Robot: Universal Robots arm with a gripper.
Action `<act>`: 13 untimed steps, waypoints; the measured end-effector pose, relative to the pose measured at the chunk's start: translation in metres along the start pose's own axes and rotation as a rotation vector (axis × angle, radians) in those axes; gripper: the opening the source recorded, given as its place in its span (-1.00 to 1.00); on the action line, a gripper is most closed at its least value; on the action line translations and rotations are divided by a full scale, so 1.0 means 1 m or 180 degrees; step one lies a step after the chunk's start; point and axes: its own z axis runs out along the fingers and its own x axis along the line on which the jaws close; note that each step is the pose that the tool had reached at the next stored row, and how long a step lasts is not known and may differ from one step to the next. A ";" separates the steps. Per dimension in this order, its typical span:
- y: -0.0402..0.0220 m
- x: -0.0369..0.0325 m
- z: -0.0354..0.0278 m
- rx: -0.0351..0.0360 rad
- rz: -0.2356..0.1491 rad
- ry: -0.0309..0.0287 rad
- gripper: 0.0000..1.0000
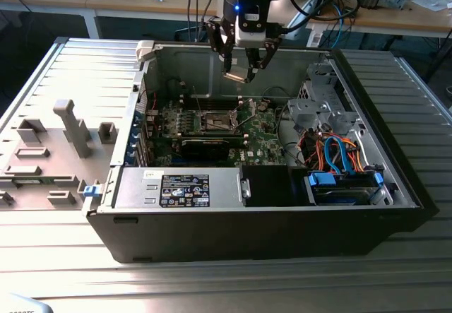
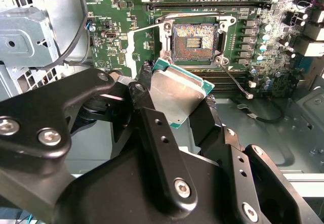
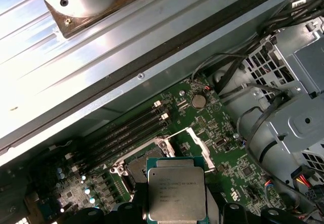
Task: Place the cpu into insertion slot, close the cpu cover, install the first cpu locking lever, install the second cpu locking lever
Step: 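Place the cpu into insertion slot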
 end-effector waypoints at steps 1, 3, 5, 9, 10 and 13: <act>0.0000 0.0000 0.0000 0.0000 0.0002 0.0000 0.09; 0.0000 0.0000 0.0000 0.0000 0.0005 0.0000 0.09; 0.0000 0.0000 0.0001 0.0000 0.0007 0.0000 0.09; 0.0000 0.0000 0.0001 0.0000 0.0015 -0.0001 0.09; 0.0000 0.0000 0.0001 0.0000 0.0017 -0.0001 0.09; 0.0000 0.0000 0.0001 0.0000 0.0023 -0.0001 0.09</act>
